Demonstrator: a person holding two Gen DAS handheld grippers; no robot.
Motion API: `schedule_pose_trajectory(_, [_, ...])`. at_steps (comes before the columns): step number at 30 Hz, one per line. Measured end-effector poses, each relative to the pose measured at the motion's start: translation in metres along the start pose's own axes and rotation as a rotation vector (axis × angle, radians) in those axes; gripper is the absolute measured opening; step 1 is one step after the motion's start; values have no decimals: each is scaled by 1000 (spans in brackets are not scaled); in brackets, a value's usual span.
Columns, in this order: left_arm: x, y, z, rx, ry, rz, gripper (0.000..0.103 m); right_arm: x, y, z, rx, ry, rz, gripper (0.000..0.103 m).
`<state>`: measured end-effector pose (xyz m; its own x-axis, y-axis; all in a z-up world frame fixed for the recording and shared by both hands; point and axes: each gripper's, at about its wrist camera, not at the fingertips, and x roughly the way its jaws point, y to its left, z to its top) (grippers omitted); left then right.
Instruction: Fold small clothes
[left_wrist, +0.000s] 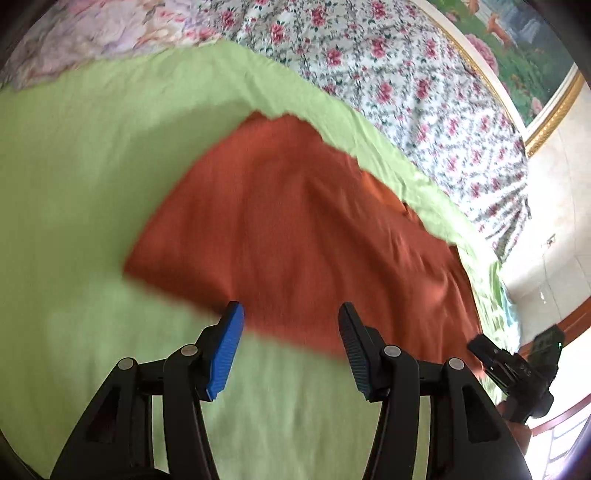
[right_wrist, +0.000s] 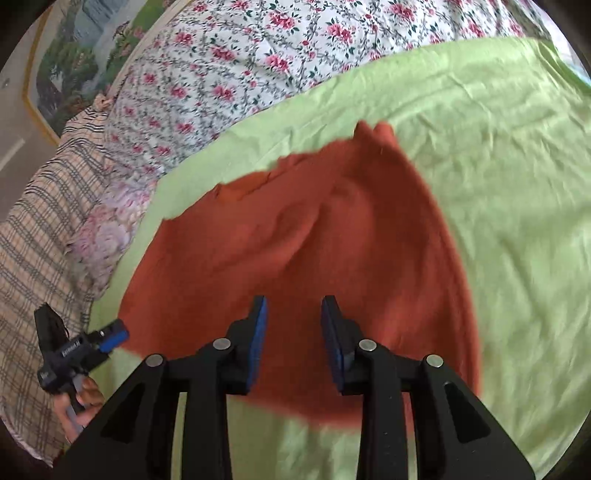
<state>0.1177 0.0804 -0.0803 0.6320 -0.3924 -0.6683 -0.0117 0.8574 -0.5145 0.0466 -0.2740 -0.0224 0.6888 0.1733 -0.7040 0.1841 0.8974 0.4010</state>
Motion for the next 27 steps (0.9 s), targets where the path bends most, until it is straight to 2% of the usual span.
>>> schedule_pose_trajectory(4, [-6,2,-32,-7,47,-2,57,-8,10,-28,-1,24,27,36])
schedule_pose_trajectory(9, [-15,1,-46,-57,26,-37,68,-25,24,-43,-11,11,63,38])
schedule_pose_trajectory(12, [-9,3,-39,-88,3,-28,73,-32,32,-49,-26,9,81,41])
schedule_pose_trajectory(22, [21,39,24,-250,-135,5,73,-34,45,-55,-57,37,119,42])
schedule_pose_trajectory(23, [23,39,30,-249,-143,17,71,-33,45,-53,-57,36,120,42])
schedule_pose_trajectory(24, [27,37,35,-233,-149,43,65,-32,45,-51,-54,35,122,43])
schedule_pose_trajectory(26, [33,35,45,-204,-148,63,44,-27,44,-42,-55,35,125,43])
schedule_pose_trajectory(27, [35,34,48,-196,-145,65,22,-23,43,-37,-58,37,124,43])
